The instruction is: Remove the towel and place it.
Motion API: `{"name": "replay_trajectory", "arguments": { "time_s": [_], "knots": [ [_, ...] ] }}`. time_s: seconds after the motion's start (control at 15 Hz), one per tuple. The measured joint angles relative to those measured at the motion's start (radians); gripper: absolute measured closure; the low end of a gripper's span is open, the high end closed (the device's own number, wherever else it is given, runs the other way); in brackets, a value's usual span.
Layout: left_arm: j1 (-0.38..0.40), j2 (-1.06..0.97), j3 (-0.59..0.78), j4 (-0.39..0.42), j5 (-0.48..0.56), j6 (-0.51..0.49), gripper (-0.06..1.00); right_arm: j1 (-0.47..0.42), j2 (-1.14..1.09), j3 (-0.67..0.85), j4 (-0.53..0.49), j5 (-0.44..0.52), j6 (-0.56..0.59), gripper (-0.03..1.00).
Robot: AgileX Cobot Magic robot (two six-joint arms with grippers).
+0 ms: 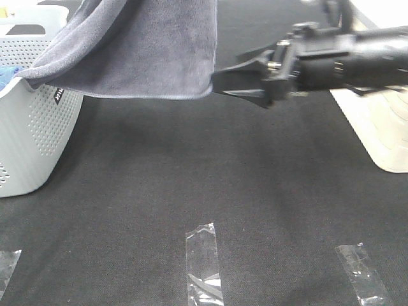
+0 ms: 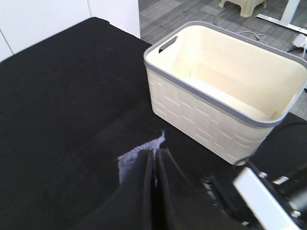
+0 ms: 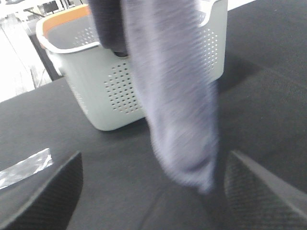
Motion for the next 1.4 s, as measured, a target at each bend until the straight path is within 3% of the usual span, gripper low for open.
{"name": "replay_trajectory", "arguments": {
  "time_s": [0.27, 0.53, 0.73, 0.87, 1.07, 1.13, 1.2, 1.27, 1.33, 1.4],
  "knots": [
    [-0.003, 0.0, 0.0, -0.012, 0.014, 0.0, 0.94, 0.007, 0.126, -0.113, 0.004, -0.041, -0.001, 0.2],
    [-0.003, 0.0, 0.0, -0.024, 0.014, 0.0, 0.94, 0.007, 0.219, -0.185, 0.004, 0.003, -0.001, 0.2],
    [-0.003, 0.0, 0.0, -0.024, 0.014, 0.015, 0.94, 0.007, 0.253, -0.199, 0.004, -0.063, 0.009, 0.2],
    [-0.003, 0.0, 0.0, -0.024, 0.014, 0.019, 0.94, 0.007, 0.253, -0.199, 0.005, -0.041, 0.035, 0.21],
    [-0.003, 0.0, 0.0, -0.024, 0.012, 0.019, 0.94, 0.007, 0.253, -0.199, 0.006, 0.082, 0.037, 0.36],
    [-0.003, 0.0, 0.0, -0.024, 0.005, 0.019, 0.94, 0.007, 0.253, -0.199, 0.006, 0.092, 0.037, 0.44],
    [-0.003, 0.0, 0.0, -0.024, 0.005, 0.019, 0.94, 0.007, 0.253, -0.199, 0.006, 0.092, 0.037, 0.44],
    [-0.003, 0.0, 0.0, 0.002, -0.013, 0.019, 0.94, 0.007, 0.253, -0.199, 0.004, 0.104, 0.041, 0.62],
    [-0.003, 0.0, 0.0, 0.002, -0.013, 0.019, 0.94, 0.007, 0.253, -0.199, 0.004, 0.104, 0.041, 0.62],
    [-0.003, 0.0, 0.0, 0.015, -0.02, 0.019, 0.94, 0.007, 0.253, -0.199, -0.004, 0.109, 0.048, 0.69]
  ]
}}
